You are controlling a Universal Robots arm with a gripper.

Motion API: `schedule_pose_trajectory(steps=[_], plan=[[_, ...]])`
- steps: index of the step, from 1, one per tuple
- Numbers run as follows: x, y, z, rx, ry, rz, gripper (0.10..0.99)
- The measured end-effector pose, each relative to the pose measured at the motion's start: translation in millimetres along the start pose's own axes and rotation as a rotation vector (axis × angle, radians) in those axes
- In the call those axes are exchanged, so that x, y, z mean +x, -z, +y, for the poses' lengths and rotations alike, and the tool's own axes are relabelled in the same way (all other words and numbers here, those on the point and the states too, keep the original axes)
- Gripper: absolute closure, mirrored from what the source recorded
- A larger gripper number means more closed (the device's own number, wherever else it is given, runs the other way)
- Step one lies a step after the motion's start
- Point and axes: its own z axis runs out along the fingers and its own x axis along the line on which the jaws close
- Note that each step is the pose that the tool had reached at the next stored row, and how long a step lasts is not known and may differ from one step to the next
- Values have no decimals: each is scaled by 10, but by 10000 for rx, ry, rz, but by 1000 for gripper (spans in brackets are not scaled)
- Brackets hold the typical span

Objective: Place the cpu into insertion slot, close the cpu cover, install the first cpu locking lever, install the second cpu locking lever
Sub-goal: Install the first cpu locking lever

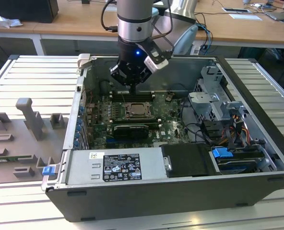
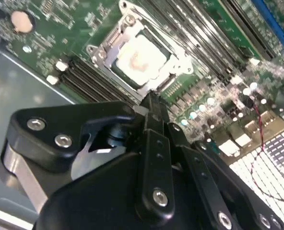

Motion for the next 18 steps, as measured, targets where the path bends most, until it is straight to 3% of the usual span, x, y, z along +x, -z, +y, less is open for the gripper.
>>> schedule_pose_trajectory(steps=[3,11,18], plan=[[35,-2,13,6,-288,-7,980],[382,-6,87,8,-314,-8,980],[434,-36,152,-8,-451,-15,980]])
